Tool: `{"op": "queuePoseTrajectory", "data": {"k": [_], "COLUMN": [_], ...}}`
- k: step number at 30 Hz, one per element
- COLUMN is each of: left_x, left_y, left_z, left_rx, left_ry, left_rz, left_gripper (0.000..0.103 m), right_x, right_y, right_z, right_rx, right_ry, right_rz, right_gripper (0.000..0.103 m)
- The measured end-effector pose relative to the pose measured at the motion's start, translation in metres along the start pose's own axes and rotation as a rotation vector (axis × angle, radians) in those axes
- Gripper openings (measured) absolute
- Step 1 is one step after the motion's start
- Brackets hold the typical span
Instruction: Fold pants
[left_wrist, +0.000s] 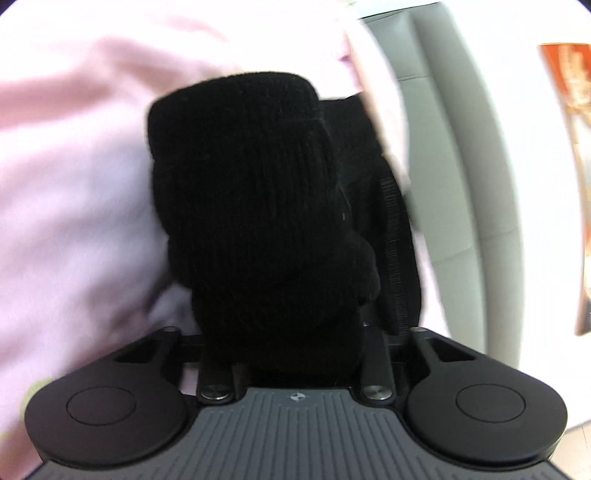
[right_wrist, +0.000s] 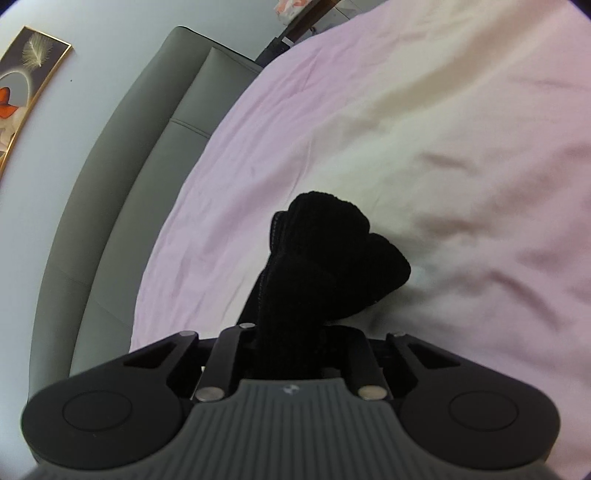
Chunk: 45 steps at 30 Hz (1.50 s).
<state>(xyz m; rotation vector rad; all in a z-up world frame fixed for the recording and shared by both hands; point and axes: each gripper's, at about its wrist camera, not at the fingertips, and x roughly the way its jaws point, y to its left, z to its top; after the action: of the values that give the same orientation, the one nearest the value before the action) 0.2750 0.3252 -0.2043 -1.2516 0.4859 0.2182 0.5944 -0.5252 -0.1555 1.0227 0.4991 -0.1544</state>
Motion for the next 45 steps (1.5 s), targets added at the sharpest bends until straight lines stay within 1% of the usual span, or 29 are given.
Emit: {"op": "queuePoseTrajectory", "data": {"k": [3,6,9,11,13,15,18,19,21,22,23,24,25,27,28,29,31,33,34,35,36,37,38,39,41,43,45], "left_x": [-0.016,-0.035,-0.064,-0.083,-0.097,-0.104,-0.110,-0.110,-0.100,-0.094,-0.091,-0.091,-0.092,-0.095,-0.099,-0.101,-0.106,-0.115,-0.120,-0.131,-0.157,-0.169,-0.182,-0.187,-0.196,-0.172,-0.150], "left_y": [-0.029,-0.062,-0.086,-0.090,-0.085,-0.071,-0.035,-0.025,-0.014,-0.011,-0.007,-0.003,-0.002,-0.010,-0.017,-0.024,-0.039,-0.052,-0.065,-0.068,-0.054,-0.061,-0.068,-0.080,-0.096,-0.111,-0.128], "left_z": [0.009,0.025,0.042,0.051,0.052,0.049,0.036,0.029,0.014,0.009,0.006,0.005,0.007,0.010,0.012,0.016,0.027,0.024,0.028,0.024,0.011,0.007,0.003,-0.002,-0.019,-0.051,-0.086], "left_rx": [0.101,0.165,0.187,0.187,0.211,0.219,0.187,0.206,0.293,0.308,0.301,0.270,0.239,0.207,0.214,0.231,0.268,0.305,0.324,0.351,0.377,0.409,0.442,0.472,0.526,0.593,0.687], "left_ry": [-0.012,-0.002,-0.004,0.008,0.034,0.082,0.128,0.133,0.148,0.157,0.154,0.144,0.142,0.157,0.166,0.173,0.171,0.146,0.123,0.088,0.057,0.015,-0.024,-0.051,-0.054,-0.010,0.066], "left_rz": [-0.050,-0.108,-0.141,-0.141,-0.102,-0.037,0.056,0.090,0.193,0.251,0.289,0.299,0.299,0.319,0.328,0.338,0.380,0.438,0.464,0.485,0.500,0.510,0.508,0.497,0.447,0.380,0.311], "left_gripper": [0.027,0.026,0.026,0.026,0.026,0.026,0.026,0.026,0.030,0.032,0.039,0.045,0.046,0.048,0.048,0.051,0.054,0.057,0.058,0.061,0.064,0.066,0.068,0.071,0.073,0.073,0.077], "right_x": [-0.026,-0.058,-0.095,-0.129,-0.160,-0.191,-0.227,-0.238,-0.237,-0.232,-0.228,-0.227,-0.228,-0.236,-0.243,-0.251,-0.261,-0.268,-0.269,-0.271,-0.275,-0.285,-0.293,-0.298,-0.305,-0.304,-0.301], "right_y": [0.020,0.049,0.072,0.079,0.077,0.059,0.014,-0.007,-0.046,-0.065,-0.084,-0.103,-0.119,-0.129,-0.127,-0.127,-0.128,-0.132,-0.132,-0.129,-0.124,-0.120,-0.116,-0.114,-0.119,-0.124,-0.126], "right_z": [0.013,0.026,0.038,0.044,0.047,0.043,0.020,0.004,-0.022,-0.034,-0.044,-0.053,-0.060,-0.058,-0.053,-0.051,-0.050,-0.053,-0.053,-0.052,-0.051,-0.050,-0.048,-0.045,-0.043,-0.045,-0.047], "right_rx": [-0.005,-0.029,-0.040,-0.036,-0.029,-0.019,-0.016,-0.015,-0.019,-0.011,0.005,0.028,0.059,0.073,0.072,0.075,0.096,0.108,0.097,0.076,0.054,0.032,0.013,0.005,0.023,0.055,0.051], "right_ry": [-0.005,-0.019,-0.026,-0.032,-0.027,-0.004,0.050,0.070,0.113,0.134,0.138,0.135,0.133,0.138,0.115,0.082,0.024,-0.007,-0.011,-0.026,-0.065,-0.131,-0.186,-0.221,-0.238,-0.210,-0.171], "right_rz": [0.033,0.067,0.107,0.132,0.135,0.110,0.036,0.004,-0.099,-0.162,-0.215,-0.252,-0.256,-0.224,-0.223,-0.217,-0.237,-0.261,-0.268,-0.277,-0.295,-0.328,-0.357,-0.360,-0.300,-0.250,-0.233], "right_gripper": [0.009,0.009,0.009,0.009,0.009,0.009,0.009,0.009,0.010,0.010,0.012,0.014,0.020,0.024,0.029,0.038,0.048,0.049,0.049,0.050,0.051,0.052,0.060,0.062,0.063,0.063,0.060]}}
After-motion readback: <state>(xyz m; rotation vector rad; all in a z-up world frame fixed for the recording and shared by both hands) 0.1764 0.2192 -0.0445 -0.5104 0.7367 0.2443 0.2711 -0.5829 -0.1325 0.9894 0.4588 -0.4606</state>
